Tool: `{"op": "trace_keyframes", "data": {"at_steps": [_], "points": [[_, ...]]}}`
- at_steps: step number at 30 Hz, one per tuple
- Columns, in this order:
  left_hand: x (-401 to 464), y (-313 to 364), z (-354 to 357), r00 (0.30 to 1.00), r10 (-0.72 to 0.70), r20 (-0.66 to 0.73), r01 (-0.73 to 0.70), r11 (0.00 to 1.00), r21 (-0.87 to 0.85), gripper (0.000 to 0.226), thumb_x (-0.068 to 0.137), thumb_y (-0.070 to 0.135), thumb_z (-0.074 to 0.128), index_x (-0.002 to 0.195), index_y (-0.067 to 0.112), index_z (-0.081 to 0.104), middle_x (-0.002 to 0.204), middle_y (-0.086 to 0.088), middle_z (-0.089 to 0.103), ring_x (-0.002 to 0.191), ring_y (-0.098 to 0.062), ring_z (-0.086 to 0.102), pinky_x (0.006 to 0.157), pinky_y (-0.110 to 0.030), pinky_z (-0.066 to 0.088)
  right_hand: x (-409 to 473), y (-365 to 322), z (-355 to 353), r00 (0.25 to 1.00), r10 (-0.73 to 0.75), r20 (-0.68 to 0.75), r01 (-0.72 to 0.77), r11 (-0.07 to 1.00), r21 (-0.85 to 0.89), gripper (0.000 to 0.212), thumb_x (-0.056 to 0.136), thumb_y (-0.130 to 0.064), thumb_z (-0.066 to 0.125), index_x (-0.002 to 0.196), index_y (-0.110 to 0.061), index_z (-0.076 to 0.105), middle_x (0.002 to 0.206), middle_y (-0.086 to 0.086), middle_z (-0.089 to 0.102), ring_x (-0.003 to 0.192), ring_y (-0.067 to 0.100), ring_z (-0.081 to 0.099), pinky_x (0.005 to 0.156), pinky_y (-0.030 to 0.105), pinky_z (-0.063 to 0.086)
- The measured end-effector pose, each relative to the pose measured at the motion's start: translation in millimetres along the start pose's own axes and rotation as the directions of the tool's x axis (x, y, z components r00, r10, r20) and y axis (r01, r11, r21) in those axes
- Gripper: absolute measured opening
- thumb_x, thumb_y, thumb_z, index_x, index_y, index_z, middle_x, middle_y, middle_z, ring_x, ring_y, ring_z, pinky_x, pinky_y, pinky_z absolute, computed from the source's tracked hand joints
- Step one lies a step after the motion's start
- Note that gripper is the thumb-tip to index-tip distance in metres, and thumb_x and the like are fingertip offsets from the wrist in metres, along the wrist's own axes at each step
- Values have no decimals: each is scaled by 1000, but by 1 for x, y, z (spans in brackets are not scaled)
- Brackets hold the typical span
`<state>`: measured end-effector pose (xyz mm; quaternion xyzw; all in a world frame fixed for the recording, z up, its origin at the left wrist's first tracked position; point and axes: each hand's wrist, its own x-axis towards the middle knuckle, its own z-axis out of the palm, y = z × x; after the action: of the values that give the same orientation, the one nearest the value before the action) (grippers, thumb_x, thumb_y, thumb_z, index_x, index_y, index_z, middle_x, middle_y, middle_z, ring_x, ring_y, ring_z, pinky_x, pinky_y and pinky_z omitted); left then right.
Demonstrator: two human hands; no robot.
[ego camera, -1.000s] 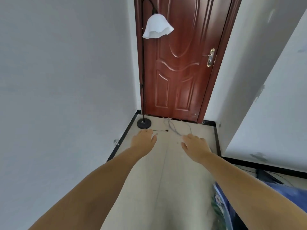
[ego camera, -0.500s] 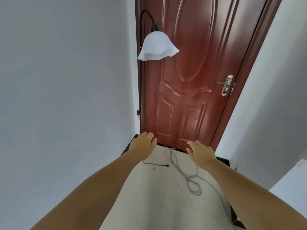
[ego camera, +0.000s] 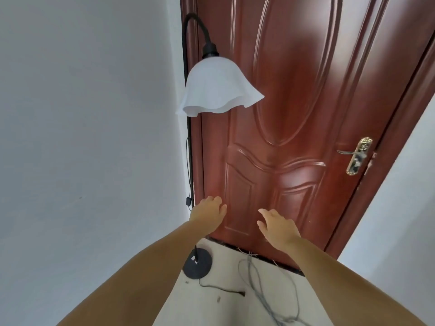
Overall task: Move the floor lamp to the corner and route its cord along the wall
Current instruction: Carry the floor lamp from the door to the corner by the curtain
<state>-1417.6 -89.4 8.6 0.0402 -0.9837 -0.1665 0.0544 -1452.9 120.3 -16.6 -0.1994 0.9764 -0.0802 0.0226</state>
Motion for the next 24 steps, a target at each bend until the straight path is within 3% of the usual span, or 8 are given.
{"op": "trace_keyframes", "data": {"at_steps": [8,13,17,24], "points": [[135,-11,9,998,-24,52,20,996,84,33,95,24,28,106,8,55,102,-9,57,94,-26,55,77,-41,50,148,34,5,999,-23,41,19,994,105,47,98,-39,31,142,-23,31,135,8,49,115,30,57,94,45,42],[204,-28,39,985,-167,43,161,978,132,36,96,34,32,118,15,53,111,-6,60,100,-24,58,80,-38,48,239,47,27,987,-141,82,125,976,178,49,98,-40,30,144,-23,29,141,8,45,117,30,57,95,44,41],[263,-34,50,960,-280,13,274,947,167,39,96,37,30,124,17,49,116,-7,60,102,-26,59,79,-39,48,310,68,42,969,-220,114,170,925,339,50,99,-38,32,146,-20,31,146,9,43,127,27,49,103,40,39],[309,-53,97,853,-522,23,517,850,104,41,96,41,31,121,18,54,116,-5,64,101,-24,62,85,-38,50,405,78,94,911,-318,262,206,903,378,52,98,-40,34,145,-19,31,144,10,45,128,29,47,103,44,41]]}}
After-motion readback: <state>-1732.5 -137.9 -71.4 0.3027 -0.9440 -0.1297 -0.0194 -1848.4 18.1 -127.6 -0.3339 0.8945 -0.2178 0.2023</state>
